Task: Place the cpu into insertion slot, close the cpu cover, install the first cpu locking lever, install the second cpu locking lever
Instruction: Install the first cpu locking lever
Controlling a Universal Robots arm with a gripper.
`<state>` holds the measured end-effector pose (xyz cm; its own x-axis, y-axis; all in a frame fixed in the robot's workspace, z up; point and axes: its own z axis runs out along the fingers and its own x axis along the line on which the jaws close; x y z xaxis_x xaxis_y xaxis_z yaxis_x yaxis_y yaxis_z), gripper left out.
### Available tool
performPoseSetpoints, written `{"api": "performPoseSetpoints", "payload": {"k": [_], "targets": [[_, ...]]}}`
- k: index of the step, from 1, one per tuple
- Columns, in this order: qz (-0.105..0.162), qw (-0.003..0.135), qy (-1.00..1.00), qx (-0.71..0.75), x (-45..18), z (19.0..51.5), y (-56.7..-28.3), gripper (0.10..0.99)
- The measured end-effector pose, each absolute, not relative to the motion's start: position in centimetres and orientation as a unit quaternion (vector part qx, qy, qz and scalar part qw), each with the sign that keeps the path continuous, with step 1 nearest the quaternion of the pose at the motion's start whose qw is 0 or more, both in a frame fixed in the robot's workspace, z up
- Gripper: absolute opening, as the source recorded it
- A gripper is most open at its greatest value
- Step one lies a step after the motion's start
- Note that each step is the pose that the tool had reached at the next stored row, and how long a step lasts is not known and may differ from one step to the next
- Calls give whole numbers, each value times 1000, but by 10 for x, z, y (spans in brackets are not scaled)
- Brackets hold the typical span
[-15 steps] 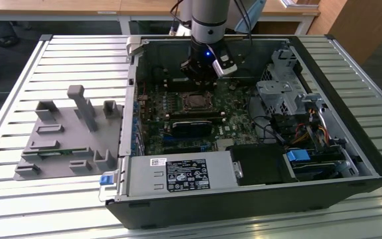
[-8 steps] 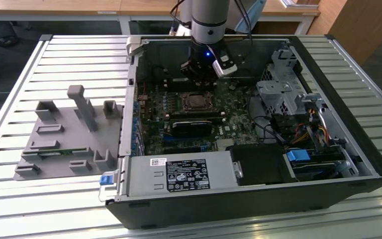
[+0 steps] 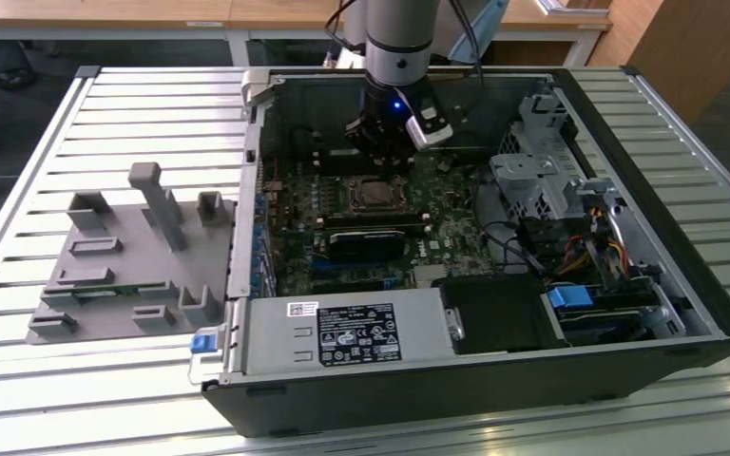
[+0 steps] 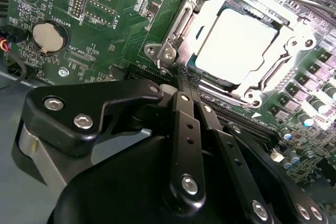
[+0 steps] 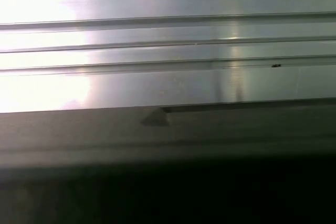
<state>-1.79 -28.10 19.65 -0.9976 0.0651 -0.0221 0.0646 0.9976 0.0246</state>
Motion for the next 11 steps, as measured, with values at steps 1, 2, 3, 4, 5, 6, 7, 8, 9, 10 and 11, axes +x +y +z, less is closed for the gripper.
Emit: {"api": "performPoseSetpoints", "payload": {"k": [1,2,3,4,5,6,7,8,9,10,11], "targets": [[12,11,999,33,-18,196,-281,106],[12,11,999,32,-18,196,-281,106],[12,11,999,32,-17,196,-281,106],[13,12,999,32,-17,196,-281,106],[13,12,999,32,-17,196,-281,106],[14,12,999,32,-17,196,-281,106],[15,11,999,32,-17,196,-281,106],[16,11,999,32,-17,196,-281,106],[16,11,999,32,-17,196,-281,106],[17,12,999,32,-17,197,-281,106],[17,12,999,31,-17,197,-281,106]]}}
